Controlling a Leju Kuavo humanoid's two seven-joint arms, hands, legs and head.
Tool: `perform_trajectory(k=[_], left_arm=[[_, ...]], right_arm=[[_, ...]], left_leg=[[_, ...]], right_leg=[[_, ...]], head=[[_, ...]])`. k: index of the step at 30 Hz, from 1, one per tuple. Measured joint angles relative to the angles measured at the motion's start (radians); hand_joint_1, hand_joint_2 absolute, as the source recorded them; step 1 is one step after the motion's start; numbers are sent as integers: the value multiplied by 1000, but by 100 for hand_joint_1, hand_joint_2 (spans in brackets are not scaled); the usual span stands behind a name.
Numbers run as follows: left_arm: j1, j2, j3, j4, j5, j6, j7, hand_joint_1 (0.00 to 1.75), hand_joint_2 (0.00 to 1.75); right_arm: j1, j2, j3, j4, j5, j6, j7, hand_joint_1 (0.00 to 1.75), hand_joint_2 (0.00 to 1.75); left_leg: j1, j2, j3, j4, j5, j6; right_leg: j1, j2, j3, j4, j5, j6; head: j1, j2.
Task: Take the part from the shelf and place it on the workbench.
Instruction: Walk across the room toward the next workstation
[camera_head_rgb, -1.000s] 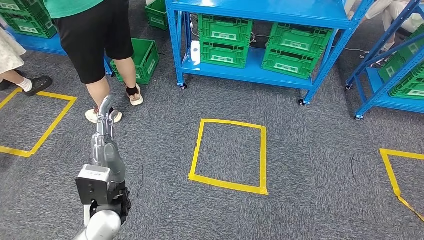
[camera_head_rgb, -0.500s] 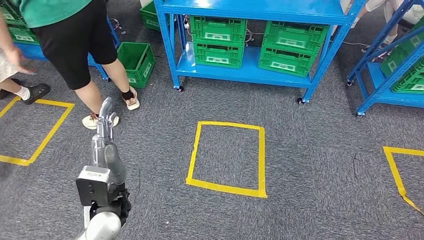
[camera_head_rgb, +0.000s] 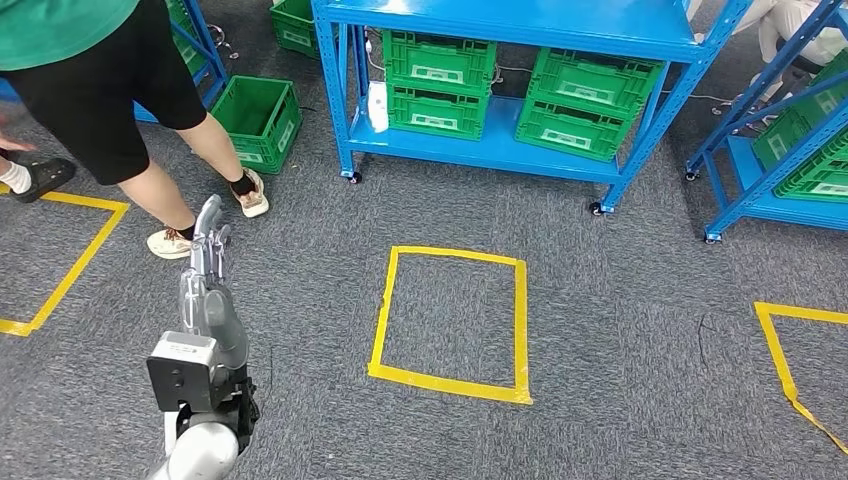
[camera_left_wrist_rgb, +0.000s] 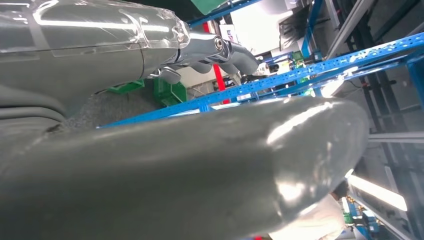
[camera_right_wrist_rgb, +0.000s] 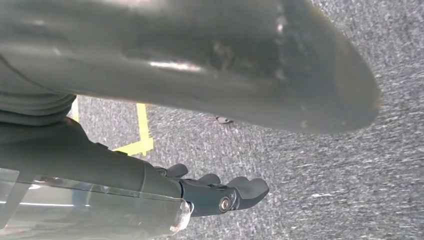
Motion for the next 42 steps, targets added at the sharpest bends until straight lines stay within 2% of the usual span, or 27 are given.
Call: perform_trajectory(k=[4,9,12,20,27,31,32,36,37,39,41,42], left_arm=[[0,0,0,0,0,0,-1,0,0],[0,0,0,0,-1,0,-5,0,0],[0,0,0,0,-2,0,-6,0,0],[1,0,0,0,5,0,-9,0,0],[1,8,-2,19,166,0,-50,0,0],[1,10,-2,44,188,0,-57,0,175],[2,10,-1,52,190,0,-45,0,175],[5,14,36,134,273,0,14,0,175],[4,18,52,170,315,-1,20,0,175],[-6,30,83,274,447,-24,28,0,175],[-28,40,106,408,629,-99,36,0,175],[-42,43,116,491,723,-161,35,0,175]], right_arm=[[0,1,1,0,0,0,0,0,0],[1,1,1,0,0,0,0,0,0],[1,1,2,0,0,0,0,0,0],[1,1,7,0,0,0,0,0,0],[0,1,9,0,-1,0,-2,0,0],[0,1,10,0,-4,1,-3,0,0],[0,1,10,0,-7,3,-4,0,0],[0,1,9,0,-26,20,-11,0,175],[0,1,9,0,-29,21,-10,0,175],[0,1,10,0,-33,21,-4,0,87],[0,1,10,0,-36,27,3,0,0],[1,2,10,0,-38,37,4,0,0]], left_leg=[[-3,0,0,0,-2,4],[-7,0,-1,1,-2,7],[-7,-1,0,1,-1,7],[-6,-1,3,-5,0,6],[-6,-2,3,-7,0,6],[-6,-2,3,-8,0,6],[-6,-2,3,-8,0,6],[-6,0,4,-8,0,5],[-6,1,4,-8,0,5],[-6,1,5,-8,0,5],[-6,3,5,-8,0,5],[-6,4,5,-8,0,5]], right_leg=[[-1,-4,5,-12,-3,3],[-5,-6,8,-18,-6,30],[-6,-8,8,-17,-7,40],[-5,-8,7,-16,-8,40],[-6,-8,6,-16,-10,40],[-6,-8,6,-16,-11,40],[-6,-9,7,-16,-11,40],[-6,-8,7,-16,-11,40],[-6,-8,7,-16,-11,40],[-6,-8,6,-16,-11,40],[-6,-7,7,-16,-11,40],[-6,-7,7,-16,-11,40]], head=[[0,0],[0,0],[0,0],[-1,0],[-1,0],[0,0],[-1,0],[0,0],[0,0],[-1,0],[-1,0],[-1,0]])
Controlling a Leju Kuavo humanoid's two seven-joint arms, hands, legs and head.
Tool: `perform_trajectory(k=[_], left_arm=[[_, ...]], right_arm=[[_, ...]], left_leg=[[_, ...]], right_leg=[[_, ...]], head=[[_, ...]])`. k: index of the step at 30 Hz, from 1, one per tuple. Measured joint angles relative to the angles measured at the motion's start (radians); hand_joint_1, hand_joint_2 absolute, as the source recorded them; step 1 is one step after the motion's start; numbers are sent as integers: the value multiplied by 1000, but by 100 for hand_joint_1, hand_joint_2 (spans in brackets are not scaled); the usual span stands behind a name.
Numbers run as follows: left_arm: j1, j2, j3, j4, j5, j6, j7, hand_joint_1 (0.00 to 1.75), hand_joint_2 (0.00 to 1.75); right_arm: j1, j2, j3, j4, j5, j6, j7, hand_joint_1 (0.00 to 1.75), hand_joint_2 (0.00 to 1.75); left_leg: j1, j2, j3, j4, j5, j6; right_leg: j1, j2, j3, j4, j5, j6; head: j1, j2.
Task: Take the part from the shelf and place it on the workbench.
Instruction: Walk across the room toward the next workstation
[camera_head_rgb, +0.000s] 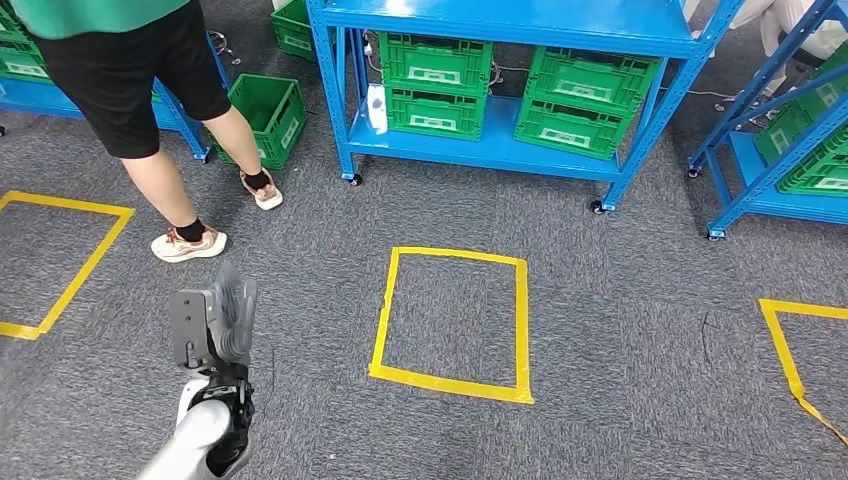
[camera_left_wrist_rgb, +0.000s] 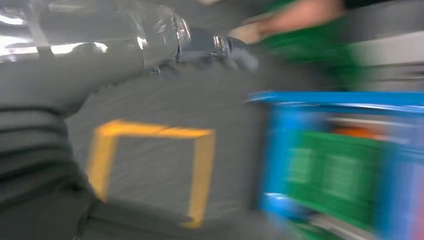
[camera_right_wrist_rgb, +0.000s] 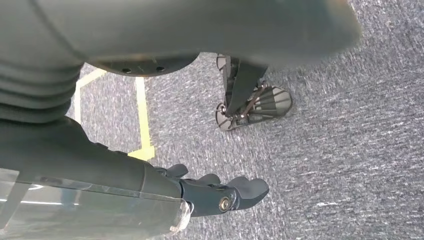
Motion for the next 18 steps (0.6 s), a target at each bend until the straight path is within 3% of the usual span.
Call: perform_trajectory(k=[2,4,6,10,18], left_arm=[[-32,1,15,181,151,-133,-18,0,175],[-57,-3,28,359,255,-224,-34,0,175],[-72,-14,42,509,303,-240,-30,0,175],[-92,-48,59,767,328,-178,12,0,175],[-125,-84,59,1024,281,-78,119,0,175]], right_arm=[[0,0,1,0,-3,28,2,0,0],[0,1,3,0,-1,47,2,0,87],[2,1,5,0,0,52,2,0,175],[5,1,11,0,-1,53,13,0,175],[5,-5,21,0,-16,54,26,0,175]], left_leg=[[0,3,0,0,0,0],[0,9,1,-1,0,0],[0,13,2,-1,-1,0],[-1,12,3,-1,-2,0],[-1,2,5,-1,-2,1]], right_leg=[[0,2,0,0,0,0],[0,5,0,0,0,0],[0,9,0,0,0,0],[-1,9,1,0,0,0],[-1,3,4,0,0,0]], head=[[0,0],[0,0],[0,0],[1,0],[1,0]])
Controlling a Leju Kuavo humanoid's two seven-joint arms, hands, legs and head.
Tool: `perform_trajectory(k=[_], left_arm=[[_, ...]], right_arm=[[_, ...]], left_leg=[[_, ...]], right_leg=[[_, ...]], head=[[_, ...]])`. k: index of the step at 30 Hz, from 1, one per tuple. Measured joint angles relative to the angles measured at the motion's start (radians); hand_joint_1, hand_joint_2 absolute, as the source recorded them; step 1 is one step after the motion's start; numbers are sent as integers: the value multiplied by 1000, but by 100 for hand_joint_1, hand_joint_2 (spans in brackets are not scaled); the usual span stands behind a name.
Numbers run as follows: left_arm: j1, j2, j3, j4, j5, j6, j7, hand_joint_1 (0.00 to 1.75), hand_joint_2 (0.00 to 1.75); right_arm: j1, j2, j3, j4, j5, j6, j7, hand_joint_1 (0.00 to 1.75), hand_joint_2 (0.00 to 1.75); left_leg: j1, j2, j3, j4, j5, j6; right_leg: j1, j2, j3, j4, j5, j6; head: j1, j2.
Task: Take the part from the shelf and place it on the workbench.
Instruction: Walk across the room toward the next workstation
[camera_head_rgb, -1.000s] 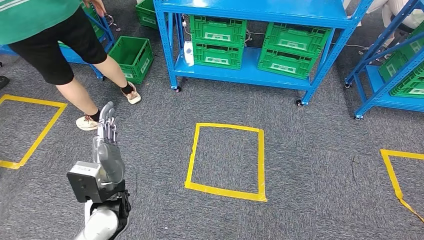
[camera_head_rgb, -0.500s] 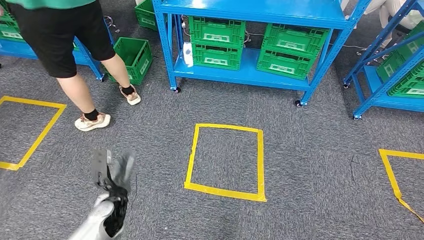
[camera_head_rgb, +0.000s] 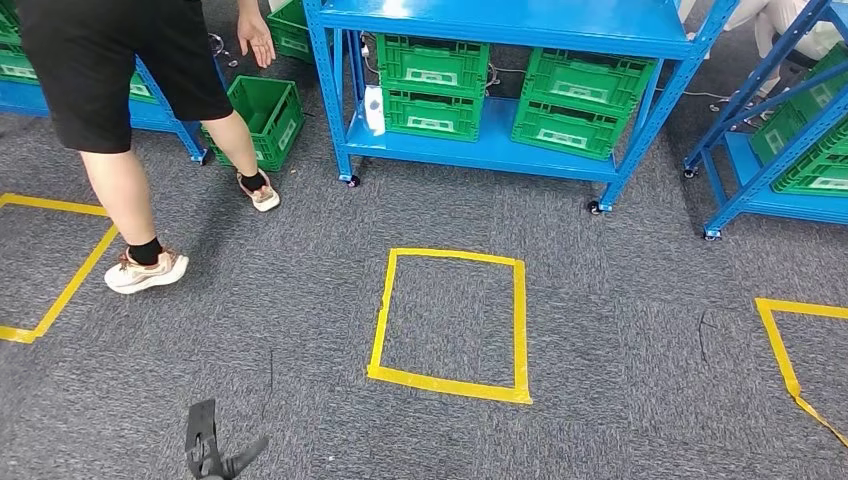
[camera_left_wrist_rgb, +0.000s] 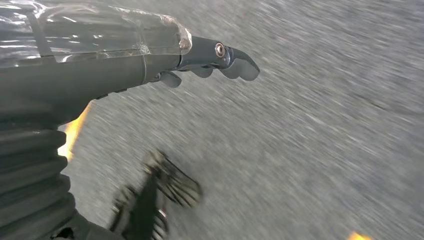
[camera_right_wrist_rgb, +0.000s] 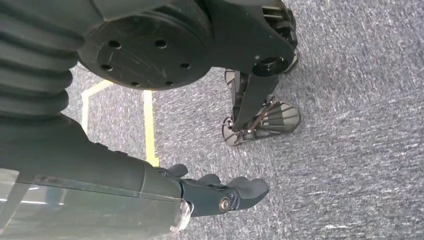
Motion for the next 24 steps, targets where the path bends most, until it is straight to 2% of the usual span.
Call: perform_trajectory(k=[4,10,21,24], left_arm=[[-10,-19,-10,76,-61,36,85,0,175],[-18,-57,-51,141,-116,31,179,0,175],[-20,-128,-123,182,-140,-98,172,0,175],[-20,-138,-147,186,-182,-165,171,0,175]], right_arm=[[-2,-7,0,0,-19,0,7,0,175],[-3,-13,-1,0,-31,7,25,0,175],[-3,-29,-1,0,-90,51,45,0,175],[-3,-32,-1,0,-92,73,45,0,175]], left_leg=[[0,-4,3,0,1,0],[0,-6,6,0,1,0],[0,-8,6,0,1,0],[0,-8,7,0,2,0]], right_leg=[[0,-3,3,0,0,0],[0,-5,7,0,0,0],[0,-6,8,0,0,0],[0,-7,7,0,0,0]], head=[[0,0],[0,0],[0,0],[0,0]])
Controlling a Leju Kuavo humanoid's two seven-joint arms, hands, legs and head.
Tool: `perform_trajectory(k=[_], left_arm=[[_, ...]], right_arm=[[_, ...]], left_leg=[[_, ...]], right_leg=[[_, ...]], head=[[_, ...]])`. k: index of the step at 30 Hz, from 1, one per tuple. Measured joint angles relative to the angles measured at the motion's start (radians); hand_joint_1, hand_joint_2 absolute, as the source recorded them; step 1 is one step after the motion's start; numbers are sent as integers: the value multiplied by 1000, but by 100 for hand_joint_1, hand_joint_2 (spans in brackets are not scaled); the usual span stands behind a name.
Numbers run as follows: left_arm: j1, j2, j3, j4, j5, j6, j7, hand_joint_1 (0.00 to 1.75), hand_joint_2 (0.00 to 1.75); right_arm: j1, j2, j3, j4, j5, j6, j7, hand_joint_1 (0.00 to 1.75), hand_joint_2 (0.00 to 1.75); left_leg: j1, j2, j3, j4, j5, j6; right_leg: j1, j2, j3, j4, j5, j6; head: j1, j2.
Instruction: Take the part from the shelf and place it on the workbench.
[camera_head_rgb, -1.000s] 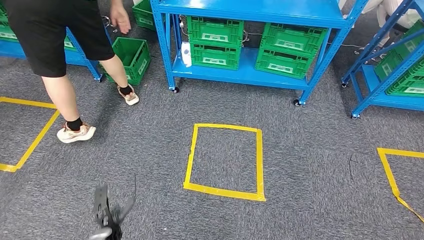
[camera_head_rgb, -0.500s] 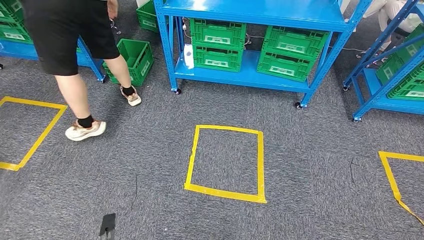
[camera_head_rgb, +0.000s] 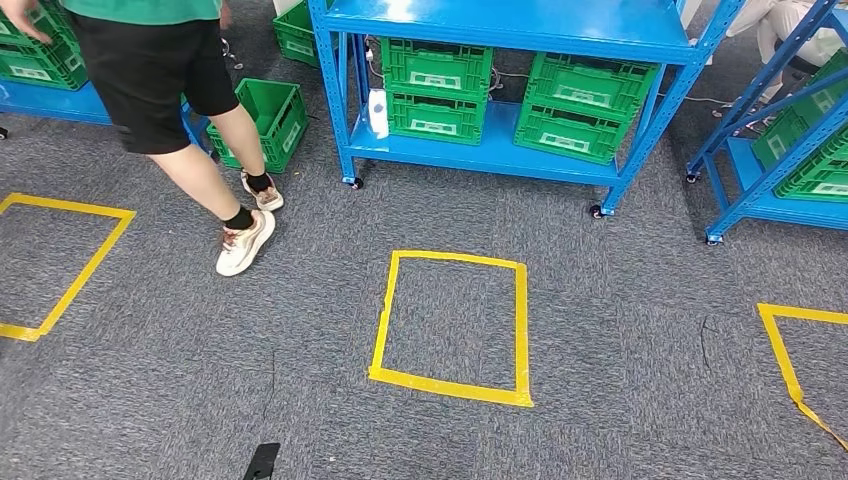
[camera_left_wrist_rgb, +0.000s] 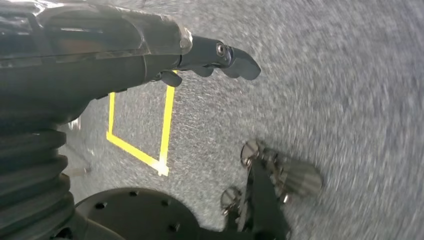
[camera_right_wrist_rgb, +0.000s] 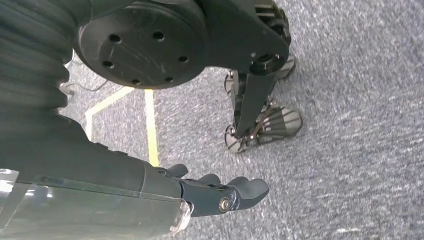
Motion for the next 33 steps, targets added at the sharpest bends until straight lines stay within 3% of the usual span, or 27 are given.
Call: perform_trajectory(k=[5,16,23,27,33], left_arm=[[-6,-32,-80,3,-126,-34,31,0,175],[-27,-67,-192,9,-120,-24,27,0,175],[-30,-81,-232,17,-75,-20,34,0,175],[-28,-77,-236,26,-34,-24,79,0,175],[-28,-70,-235,33,-10,-37,100,0,175]], right_arm=[[0,-1,0,0,9,31,5,0,175],[-1,-2,4,0,63,-21,79,0,175],[-3,-12,4,0,63,-15,11,0,175],[-3,-12,4,0,47,-12,-15,0,175],[-3,-13,4,0,38,-20,-11,0,175]], left_leg=[[0,-1,0,0,0,0],[0,-2,0,0,1,-1],[0,0,0,0,1,-1],[0,1,0,0,1,-1],[0,3,0,0,1,-1]], right_leg=[[0,-1,0,0,0,0],[0,-1,0,0,0,0],[0,-1,1,0,0,0],[0,-1,1,0,0,0],[0,-1,1,0,0,0]], head=[[0,0],[0,0],[0,0],[0,0],[0,0]])
